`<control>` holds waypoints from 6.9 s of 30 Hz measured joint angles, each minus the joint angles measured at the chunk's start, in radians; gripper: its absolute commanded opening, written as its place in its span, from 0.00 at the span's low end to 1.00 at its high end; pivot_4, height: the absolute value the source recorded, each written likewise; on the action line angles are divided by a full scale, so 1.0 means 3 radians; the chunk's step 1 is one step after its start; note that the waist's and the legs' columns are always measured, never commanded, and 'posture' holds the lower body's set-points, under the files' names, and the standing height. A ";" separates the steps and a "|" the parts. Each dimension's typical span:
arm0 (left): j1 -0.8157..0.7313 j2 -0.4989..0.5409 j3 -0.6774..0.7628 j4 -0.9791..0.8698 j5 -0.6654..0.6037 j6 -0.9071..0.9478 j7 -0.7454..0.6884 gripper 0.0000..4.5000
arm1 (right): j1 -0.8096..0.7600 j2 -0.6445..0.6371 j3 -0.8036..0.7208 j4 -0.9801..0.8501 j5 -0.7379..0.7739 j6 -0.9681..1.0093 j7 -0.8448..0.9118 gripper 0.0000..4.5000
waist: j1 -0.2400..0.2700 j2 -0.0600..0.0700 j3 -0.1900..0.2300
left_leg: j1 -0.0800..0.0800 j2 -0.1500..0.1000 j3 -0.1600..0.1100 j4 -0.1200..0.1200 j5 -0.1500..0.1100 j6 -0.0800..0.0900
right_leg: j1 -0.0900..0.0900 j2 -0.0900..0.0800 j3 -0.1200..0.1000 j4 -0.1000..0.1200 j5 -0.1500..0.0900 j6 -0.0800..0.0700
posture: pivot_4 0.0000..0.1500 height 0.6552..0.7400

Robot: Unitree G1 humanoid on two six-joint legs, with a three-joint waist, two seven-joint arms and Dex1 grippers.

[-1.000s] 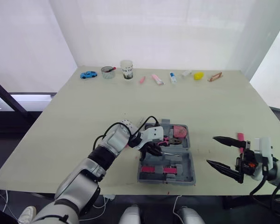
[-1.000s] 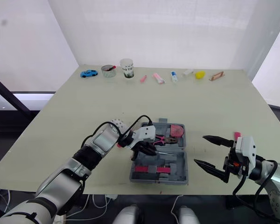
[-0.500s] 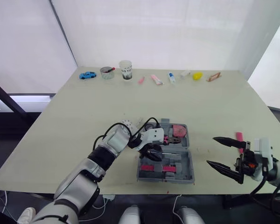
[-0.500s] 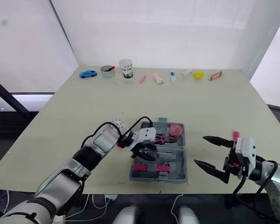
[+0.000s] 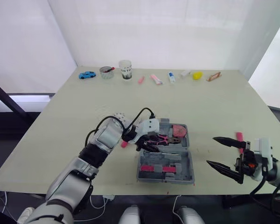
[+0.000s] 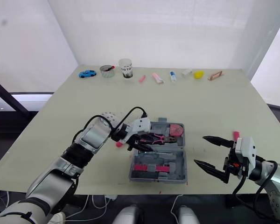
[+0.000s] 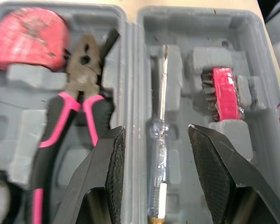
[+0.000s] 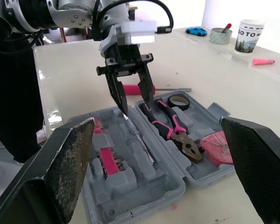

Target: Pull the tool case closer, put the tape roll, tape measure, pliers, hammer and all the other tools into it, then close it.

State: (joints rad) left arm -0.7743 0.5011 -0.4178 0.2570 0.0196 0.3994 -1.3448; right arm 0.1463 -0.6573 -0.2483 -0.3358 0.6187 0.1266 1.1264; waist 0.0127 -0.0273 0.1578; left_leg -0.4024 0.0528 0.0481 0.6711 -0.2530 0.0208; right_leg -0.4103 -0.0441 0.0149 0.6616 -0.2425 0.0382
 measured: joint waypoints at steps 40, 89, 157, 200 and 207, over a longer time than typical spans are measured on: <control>0.0215 -0.0512 0.0473 0.1598 -0.0442 -0.1796 -0.0383 0.01 | 0.0003 0.0112 0.0059 0.0003 -0.0070 -0.0073 -0.0059 1.00 | -0.0001 0.0000 0.0000 | 0.0000 0.0002 0.0000 0.0000 0.0000 0.0000 | 0.0000 0.0004 0.0000 -0.0001 0.0008 0.0011 | 1.00 1.00; -0.0019 -0.0681 0.0475 0.2468 0.0000 -0.2456 -0.0107 0.01 | 0.0021 0.0111 0.0057 0.0003 -0.0091 -0.0083 -0.0065 1.00 | -0.0002 0.0000 0.0000 | 0.0000 0.0002 0.0000 0.0000 0.0000 0.0000 | 0.0000 0.0004 0.0000 -0.0001 0.0008 0.0011 | 1.00 1.00; 0.3221 0.0270 0.2676 -0.0879 -0.1579 -0.0797 0.1398 0.99 | 0.1351 0.1273 -0.0555 0.0333 -0.0844 -0.0656 -0.1982 1.00 | -0.0083 0.0018 -0.0002 | 0.0009 0.0018 0.0001 -0.0020 -0.0009 -0.0016 | -0.0022 -0.0036 0.0010 -0.0011 0.0000 -0.0002 | 1.00 1.00; 0.0973 0.0700 0.1362 -0.0774 -0.1850 -0.0477 -0.0420 1.00 | -0.0546 0.0903 -0.0375 0.1412 -0.0994 0.1246 -0.2913 0.02 | -0.0098 0.0004 -0.0004 | 0.0008 0.0010 0.0003 -0.0012 -0.0002 -0.0002 | -0.0006 0.0017 0.0019 -0.0009 0.0003 -0.0004 | 1.00 1.00; 0.0952 0.0658 0.1362 -0.0771 -0.1849 -0.0497 -0.0437 1.00 | -0.0568 0.0970 -0.0354 0.1527 -0.1066 0.1063 -0.2975 0.02 | -0.0098 -0.0012 -0.0012 | 0.0010 0.0008 0.0003 -0.0005 -0.0002 -0.0002 | -0.0001 0.0029 0.0042 -0.0009 0.0000 0.0002 | 1.00 1.00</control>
State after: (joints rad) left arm -0.4887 0.6986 -0.0091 0.0258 -0.5351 0.2503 -1.4760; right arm -0.0241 -0.3663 -0.3544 0.1224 0.2991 0.4456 0.2340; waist -0.0165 -0.0308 0.1541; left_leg -0.3994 0.0552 0.0491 0.6696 -0.2534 0.0202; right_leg -0.4105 -0.0353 0.0274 0.6590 -0.2424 0.0387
